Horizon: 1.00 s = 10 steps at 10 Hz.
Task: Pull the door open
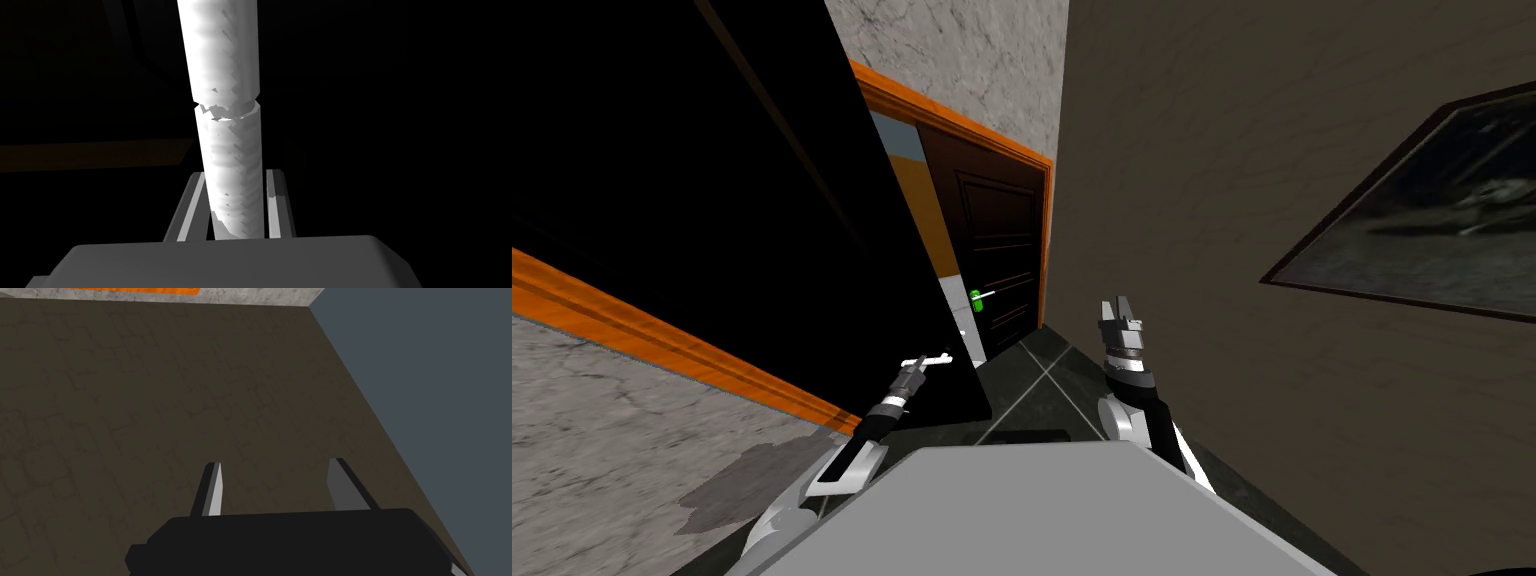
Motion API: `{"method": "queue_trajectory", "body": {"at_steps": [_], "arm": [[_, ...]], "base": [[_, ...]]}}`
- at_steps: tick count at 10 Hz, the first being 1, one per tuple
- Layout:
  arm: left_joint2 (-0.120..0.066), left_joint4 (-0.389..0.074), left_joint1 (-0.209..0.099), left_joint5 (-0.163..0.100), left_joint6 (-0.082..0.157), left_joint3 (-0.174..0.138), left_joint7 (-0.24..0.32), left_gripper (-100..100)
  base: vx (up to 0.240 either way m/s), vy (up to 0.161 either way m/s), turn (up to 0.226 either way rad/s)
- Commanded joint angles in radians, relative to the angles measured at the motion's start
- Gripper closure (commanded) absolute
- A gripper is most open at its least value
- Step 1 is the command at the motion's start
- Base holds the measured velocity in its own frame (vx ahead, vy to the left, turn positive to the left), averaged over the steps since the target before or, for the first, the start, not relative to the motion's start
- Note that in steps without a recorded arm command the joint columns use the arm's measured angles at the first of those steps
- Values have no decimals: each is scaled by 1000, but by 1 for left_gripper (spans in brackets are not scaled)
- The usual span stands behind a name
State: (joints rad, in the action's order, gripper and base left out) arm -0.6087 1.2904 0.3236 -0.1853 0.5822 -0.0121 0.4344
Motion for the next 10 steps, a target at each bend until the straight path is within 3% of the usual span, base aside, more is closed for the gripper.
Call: {"method": "queue_trajectory", "body": {"at_steps": [1, 3, 4, 10], "arm": [[-11, 9, 23, 5, 32, 25, 15, 100], [-27, 12, 40, 6, 56, 37, 28, 100], [-28, 17, 41, 2, 37, 23, 23, 100], [-75, -13, 69, 10, 132, 59, 66, 100]], "base": [[-261, 60, -158], [-211, 75, -107], [-92, 38, -14], [-210, 71, -155]]}}
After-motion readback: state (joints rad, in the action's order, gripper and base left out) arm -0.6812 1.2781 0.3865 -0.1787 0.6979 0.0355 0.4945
